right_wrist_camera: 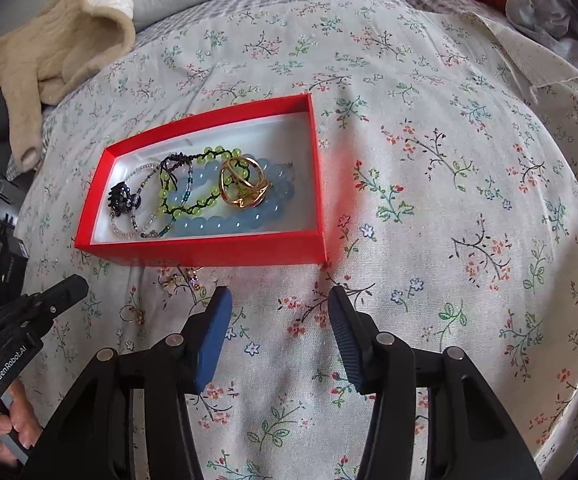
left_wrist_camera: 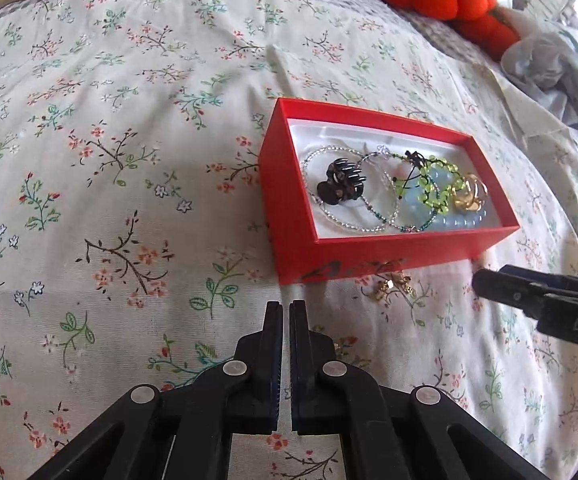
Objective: Organize jewelry
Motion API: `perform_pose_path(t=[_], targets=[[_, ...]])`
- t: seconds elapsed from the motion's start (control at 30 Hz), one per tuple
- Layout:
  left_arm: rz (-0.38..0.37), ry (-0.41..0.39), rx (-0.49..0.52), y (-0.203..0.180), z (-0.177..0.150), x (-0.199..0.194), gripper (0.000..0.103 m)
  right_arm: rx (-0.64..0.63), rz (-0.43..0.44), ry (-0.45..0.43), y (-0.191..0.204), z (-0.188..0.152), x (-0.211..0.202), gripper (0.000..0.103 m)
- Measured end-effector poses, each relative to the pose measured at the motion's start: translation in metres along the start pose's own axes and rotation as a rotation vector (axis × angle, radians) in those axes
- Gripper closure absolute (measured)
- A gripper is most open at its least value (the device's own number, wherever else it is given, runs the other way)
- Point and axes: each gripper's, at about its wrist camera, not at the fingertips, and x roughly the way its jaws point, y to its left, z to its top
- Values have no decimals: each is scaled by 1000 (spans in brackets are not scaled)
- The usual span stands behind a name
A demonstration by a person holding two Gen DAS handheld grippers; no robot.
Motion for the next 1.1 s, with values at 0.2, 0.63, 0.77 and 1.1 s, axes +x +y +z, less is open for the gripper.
perform_pose_path(t=[0.2,0.63,0.77,1.1], targets=[[-45,53,-24,2,-5,7,103,-41,11,23,26,-2,15,64],[-71,120,-47,-10,-12,32,96,-3,31,28,30,6,21,65],[-68,160,-67,-13,-13,40,95,14,34,31,25,6,21,65],[3,145,-16,-21,-15,47,97,18,31,28,20,4,15,65]])
